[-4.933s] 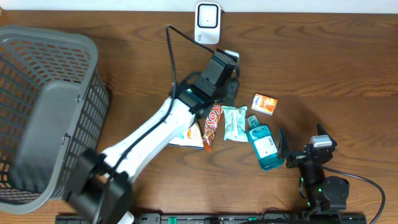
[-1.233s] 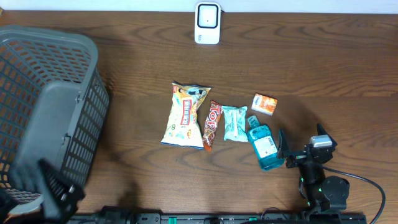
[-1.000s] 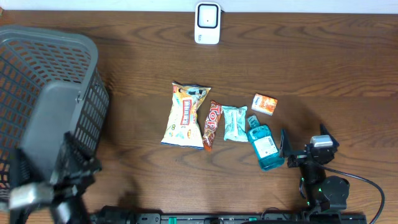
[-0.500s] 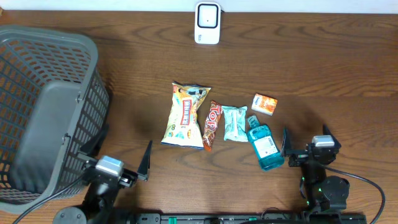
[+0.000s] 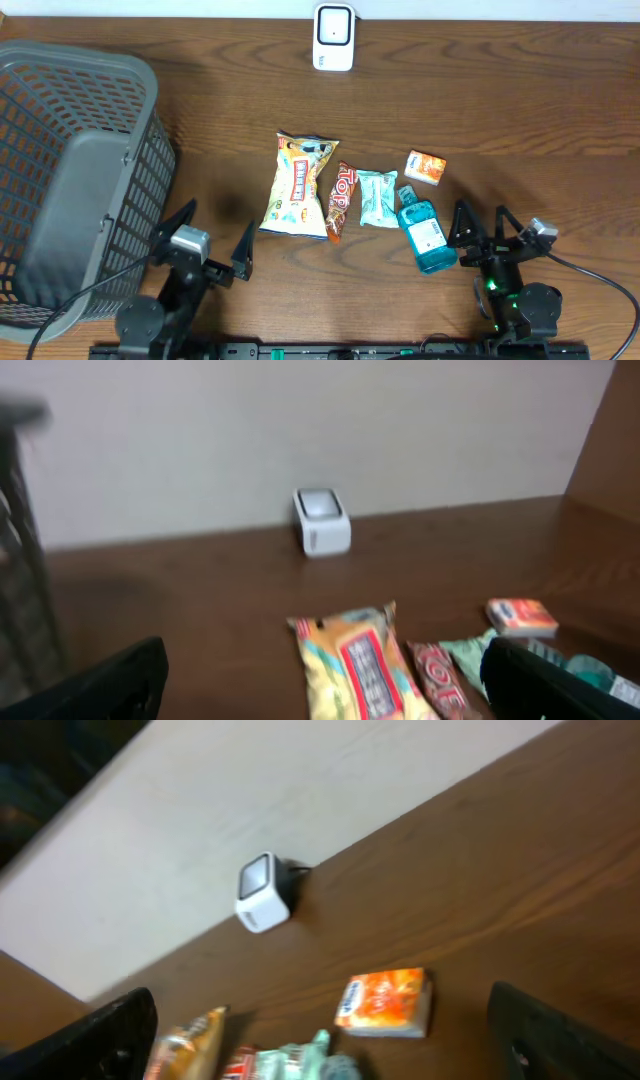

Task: Scan the item barcode
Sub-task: 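Move the right gripper over the mint-green packet on the table, then grasp the mint-green packet with the right gripper and lift it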

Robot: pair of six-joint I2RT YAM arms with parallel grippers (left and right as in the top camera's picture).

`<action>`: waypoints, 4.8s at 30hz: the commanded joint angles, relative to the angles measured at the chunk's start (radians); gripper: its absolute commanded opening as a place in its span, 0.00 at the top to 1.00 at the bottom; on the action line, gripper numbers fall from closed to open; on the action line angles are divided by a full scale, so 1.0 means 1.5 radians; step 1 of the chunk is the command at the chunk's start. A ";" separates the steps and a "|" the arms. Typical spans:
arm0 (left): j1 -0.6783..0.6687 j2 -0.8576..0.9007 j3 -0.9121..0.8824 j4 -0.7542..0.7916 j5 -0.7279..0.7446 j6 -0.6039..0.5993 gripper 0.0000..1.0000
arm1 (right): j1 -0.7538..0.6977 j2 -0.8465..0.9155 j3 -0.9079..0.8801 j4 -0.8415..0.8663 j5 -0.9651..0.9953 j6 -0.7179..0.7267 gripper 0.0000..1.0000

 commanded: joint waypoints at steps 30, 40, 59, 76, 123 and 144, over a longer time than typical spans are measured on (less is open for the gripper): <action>0.003 -0.005 -0.037 -0.284 0.000 -0.051 0.00 | 0.099 0.810 0.640 -0.450 -0.318 -0.224 0.01; 0.003 -0.005 -0.038 -0.402 0.001 -0.051 0.00 | 0.223 0.995 0.641 -0.376 -0.167 -0.081 0.34; 0.003 -0.005 -0.038 -0.402 0.000 -0.051 0.00 | 0.252 1.216 0.641 -0.235 -0.103 -0.040 0.95; 0.003 -0.005 -0.038 -0.402 0.000 -0.051 0.00 | 0.244 0.945 0.750 -0.552 -0.102 -0.094 0.66; 0.003 -0.005 -0.038 -0.402 0.000 -0.051 0.00 | 0.271 0.845 0.290 -0.060 -0.063 0.499 0.05; 0.003 -0.005 -0.038 -0.402 0.000 -0.051 0.00 | 0.276 1.043 0.303 0.070 -0.078 0.386 0.99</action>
